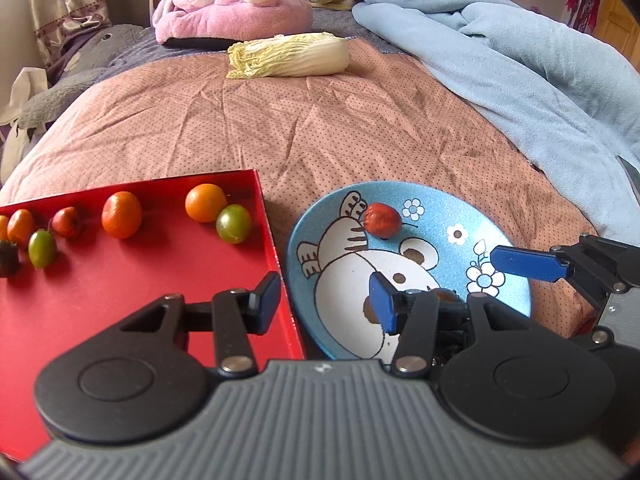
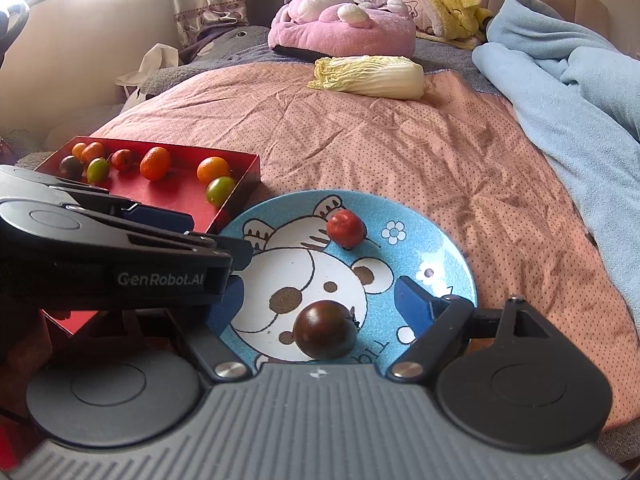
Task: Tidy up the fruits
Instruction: 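Open left tool over the plate while right tool releases the dark tomato there, then grasp the green tomato with right tool while left tool returns to the tray, then grasp the orange tangerine with left tool while right tool holds the green tomato, then carry the tangerine in left tool and green tomato in right tool to the plate, then open left tool to drop the tangerine on the plate while right tool lowers the green tomato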
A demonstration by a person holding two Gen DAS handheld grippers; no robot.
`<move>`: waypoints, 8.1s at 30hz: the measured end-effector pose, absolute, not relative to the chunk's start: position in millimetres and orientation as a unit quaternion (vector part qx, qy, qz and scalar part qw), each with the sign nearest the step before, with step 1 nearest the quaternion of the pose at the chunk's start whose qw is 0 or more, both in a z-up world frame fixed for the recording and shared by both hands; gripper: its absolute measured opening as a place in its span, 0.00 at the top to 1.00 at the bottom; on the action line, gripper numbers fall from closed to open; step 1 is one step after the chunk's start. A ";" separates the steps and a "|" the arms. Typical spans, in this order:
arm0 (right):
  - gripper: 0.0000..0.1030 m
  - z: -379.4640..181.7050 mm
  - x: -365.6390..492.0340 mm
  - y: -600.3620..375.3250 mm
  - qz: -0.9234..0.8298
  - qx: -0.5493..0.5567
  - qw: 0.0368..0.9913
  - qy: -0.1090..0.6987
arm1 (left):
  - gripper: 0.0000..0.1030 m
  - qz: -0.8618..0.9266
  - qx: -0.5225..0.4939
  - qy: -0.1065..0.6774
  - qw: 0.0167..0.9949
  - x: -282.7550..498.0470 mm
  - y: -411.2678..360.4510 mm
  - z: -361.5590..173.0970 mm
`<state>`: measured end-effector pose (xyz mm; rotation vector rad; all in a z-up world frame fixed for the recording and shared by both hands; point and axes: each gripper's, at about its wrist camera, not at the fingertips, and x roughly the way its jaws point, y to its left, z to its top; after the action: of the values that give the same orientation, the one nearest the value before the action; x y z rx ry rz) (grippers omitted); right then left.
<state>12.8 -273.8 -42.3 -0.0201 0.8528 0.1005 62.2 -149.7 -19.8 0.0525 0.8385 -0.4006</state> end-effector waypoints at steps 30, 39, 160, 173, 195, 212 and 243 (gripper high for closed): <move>0.14 -21.0 30.3 -211.6 0.120 -0.068 0.911 0.388 | 0.34 -0.086 -0.022 0.397 0.913 58.0 -38.3 -17.6; 0.17 -19.8 64.1 -186.1 0.155 -0.083 0.909 0.379 | 0.34 -0.049 -0.040 0.401 0.914 70.2 -3.4 -19.8; 0.68 -1.5 18.2 -202.6 0.180 0.007 0.907 0.380 | 0.60 -0.051 0.000 0.404 0.913 80.6 -49.5 -1.6; 0.68 -5.4 21.8 -236.7 0.137 0.019 0.913 0.384 | 0.60 -0.087 0.008 0.399 0.913 76.2 -78.5 4.2; 0.68 -28.8 24.4 -293.2 0.062 0.041 0.910 0.407 | 0.60 -0.144 0.037 0.394 0.907 69.4 -130.5 7.3; 0.68 -30.8 13.6 -313.6 0.046 0.047 0.910 0.410 | 0.60 -0.172 0.046 0.398 0.900 73.4 -161.7 0.2; 0.68 -39.0 6.0 -333.5 0.039 0.062 0.904 0.420 | 0.58 -0.186 0.076 0.425 0.882 102.4 -208.3 -34.3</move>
<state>6.0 -333.5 -39.0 0.1274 0.8684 0.0812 102.4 -208.3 -34.3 0.1580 0.8857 -0.3879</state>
